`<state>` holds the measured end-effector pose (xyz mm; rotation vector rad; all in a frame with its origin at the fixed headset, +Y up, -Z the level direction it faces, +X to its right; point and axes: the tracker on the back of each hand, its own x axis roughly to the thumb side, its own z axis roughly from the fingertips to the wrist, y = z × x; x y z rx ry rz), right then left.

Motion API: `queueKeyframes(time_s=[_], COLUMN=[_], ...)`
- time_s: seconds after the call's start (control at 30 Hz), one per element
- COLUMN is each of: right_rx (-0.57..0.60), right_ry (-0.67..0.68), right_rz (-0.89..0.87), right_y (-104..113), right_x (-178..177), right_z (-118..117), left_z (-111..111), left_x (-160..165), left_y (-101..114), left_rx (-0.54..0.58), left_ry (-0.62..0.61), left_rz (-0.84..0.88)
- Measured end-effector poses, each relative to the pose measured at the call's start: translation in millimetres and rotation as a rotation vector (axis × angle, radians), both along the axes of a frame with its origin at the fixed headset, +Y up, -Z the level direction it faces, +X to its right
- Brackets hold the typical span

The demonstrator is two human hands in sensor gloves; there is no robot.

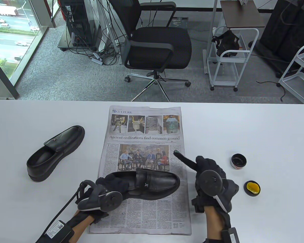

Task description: Dip and apply built-in sponge shoe polish on shoes

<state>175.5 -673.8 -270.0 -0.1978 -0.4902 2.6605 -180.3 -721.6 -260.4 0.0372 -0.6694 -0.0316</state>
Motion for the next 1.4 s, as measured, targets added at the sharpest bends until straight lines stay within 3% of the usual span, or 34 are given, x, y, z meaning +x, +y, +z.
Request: queueKeyframes(time_s=[0.2, 0.3, 0.4, 0.43, 0.57, 0.67, 0.8, 0.97, 1.13, 1.27, 1.4], right_rx=[-0.092, -0.145, -0.269, -0.310, -0.386, -0.474, -0.474, -0.327, -0.365, -0.460, -0.587], right_ry=[-0.121, -0.118, -0.148, -0.167, -0.331, -0.354, -0.373, -0.336, -0.321, -0.398, -0.446], right_rz=[-0.303, -0.644, -0.750, -0.746, -0.444, -0.341, -0.173, -0.148, 0.041, 0.059, 0.163], right_y=[-9.3, -27.5, -47.9, -54.5, -64.1, -64.6, -38.7, 2.4, 25.8, 17.6, -9.7], right_x=[45.0, 61.0, 69.1, 70.5, 72.1, 68.0, 55.8, 47.9, 74.2, 111.4, 134.4], right_z=[3.1, -0.9, -3.9, -4.6, -5.3, -5.7, -1.6, -2.6, -11.0, -10.0, -3.2], left_z=[-0.3, -0.6, -0.6, -0.6, -0.6, -0.9, -0.9, -0.8, -0.8, -0.7, -0.8], left_x=[0.1, 0.1, 0.0, 0.0, 0.0, 0.3, 0.3, 0.5, 0.6, 0.6, 0.6], left_y=[0.0, 0.3, 0.2, 0.1, 0.0, 0.3, 0.0, 0.1, -0.1, -0.1, -0.2], left_rx=[-0.001, -0.005, -0.007, -0.006, -0.005, -0.007, -0.007, -0.005, -0.006, -0.006, -0.007], left_ry=[-0.002, -0.002, -0.001, -0.001, 0.000, 0.001, 0.003, 0.002, 0.001, 0.001, 0.001], left_rz=[-0.002, -0.004, -0.004, -0.004, -0.003, -0.004, -0.004, -0.004, -0.004, -0.004, -0.004])
